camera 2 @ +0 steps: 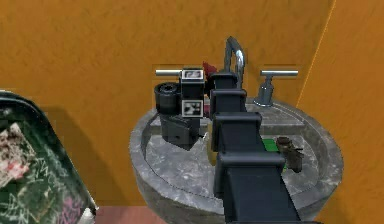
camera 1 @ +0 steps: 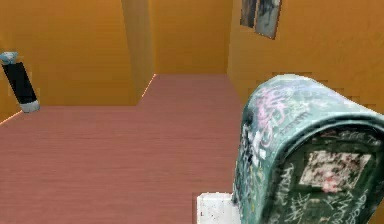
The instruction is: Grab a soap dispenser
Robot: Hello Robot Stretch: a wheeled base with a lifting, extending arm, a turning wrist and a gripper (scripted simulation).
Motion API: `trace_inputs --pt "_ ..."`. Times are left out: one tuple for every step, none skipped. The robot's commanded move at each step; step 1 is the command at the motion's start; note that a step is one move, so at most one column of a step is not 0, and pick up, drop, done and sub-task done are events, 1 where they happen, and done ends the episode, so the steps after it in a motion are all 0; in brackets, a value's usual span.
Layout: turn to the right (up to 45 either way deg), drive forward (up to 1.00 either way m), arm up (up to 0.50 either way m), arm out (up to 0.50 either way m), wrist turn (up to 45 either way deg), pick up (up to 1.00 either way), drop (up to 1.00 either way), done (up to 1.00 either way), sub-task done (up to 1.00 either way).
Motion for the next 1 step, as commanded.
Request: trace_inputs --pt "0.0 0.00 0.00 0.00 0.0 0.00 0.00 1.00 0.00"
